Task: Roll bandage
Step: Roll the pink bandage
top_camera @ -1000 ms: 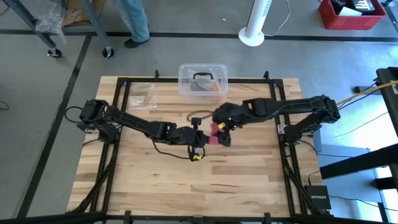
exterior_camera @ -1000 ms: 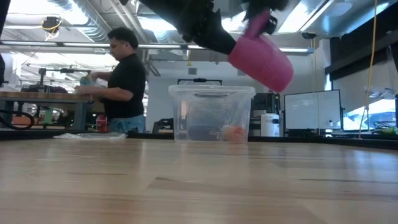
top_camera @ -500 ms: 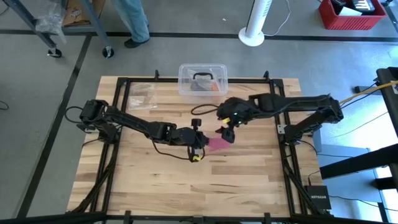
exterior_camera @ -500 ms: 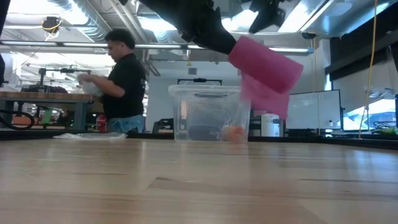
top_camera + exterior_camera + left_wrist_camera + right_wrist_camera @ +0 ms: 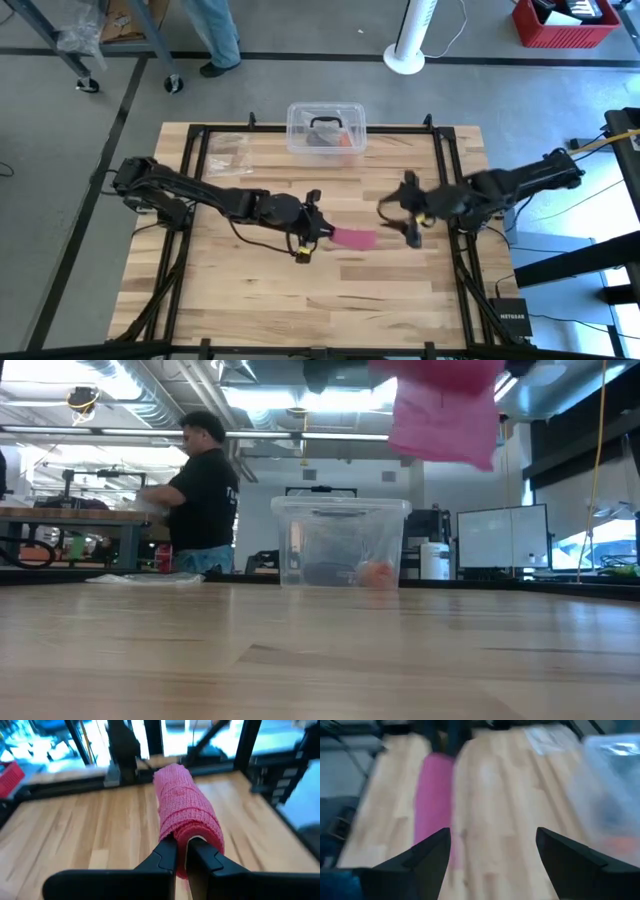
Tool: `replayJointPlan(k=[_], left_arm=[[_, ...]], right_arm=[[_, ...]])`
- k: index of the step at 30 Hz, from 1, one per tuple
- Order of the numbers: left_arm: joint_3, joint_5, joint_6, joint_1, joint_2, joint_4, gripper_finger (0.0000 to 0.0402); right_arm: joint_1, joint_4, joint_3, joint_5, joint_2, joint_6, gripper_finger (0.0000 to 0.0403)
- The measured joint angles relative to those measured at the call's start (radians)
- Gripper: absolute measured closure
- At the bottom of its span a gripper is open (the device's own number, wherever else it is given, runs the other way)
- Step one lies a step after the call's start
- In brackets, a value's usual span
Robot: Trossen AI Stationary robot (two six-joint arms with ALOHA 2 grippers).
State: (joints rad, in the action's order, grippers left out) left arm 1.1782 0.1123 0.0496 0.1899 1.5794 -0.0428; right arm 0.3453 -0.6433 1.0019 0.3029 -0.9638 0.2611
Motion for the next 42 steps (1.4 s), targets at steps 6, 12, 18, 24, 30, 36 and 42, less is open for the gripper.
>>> replayJointPlan(k=[6, 12, 18, 24, 30, 36, 42], left_arm=[[0.002, 0.002, -0.020, 0.000, -0.017, -0.094, 0.0389], [0.002, 0.002, -0.007, 0.001, -0.017, -0.081, 0.0389], [0.002, 0.002, 0.000, 0.001, -0.017, -0.073, 0.0389], [0.002, 0.003, -0.013, 0.007, -0.017, -0.073, 0.0389], [0.002, 0.003, -0.007, 0.011, -0.017, -0.074, 0.0389], [0.002, -0.025, -0.007, 0.014, -0.016, -0.078, 0.0389], [0.001, -0.125, 0.005, 0.022, -0.015, -0.096, 0.0389]], right_arm=[[0.087, 0.256, -0.316, 0.045, 0.063, 0.024, 0.0107], [0.088, 0.371, -0.382, 0.102, 0.060, -0.001, 0.0107], [0.087, 0.474, -0.387, 0.068, 0.051, -0.024, 0.0107], [0.087, 0.491, -0.387, 0.129, 0.002, -0.055, 0.0114], [0.086, 0.602, -0.388, 0.087, -0.011, -0.161, 0.0234], [0.087, 0.625, -0.388, 0.222, -0.012, -0.310, 0.0389], [0.089, 0.729, -0.338, 0.236, -0.012, -0.508, 0.0392]])
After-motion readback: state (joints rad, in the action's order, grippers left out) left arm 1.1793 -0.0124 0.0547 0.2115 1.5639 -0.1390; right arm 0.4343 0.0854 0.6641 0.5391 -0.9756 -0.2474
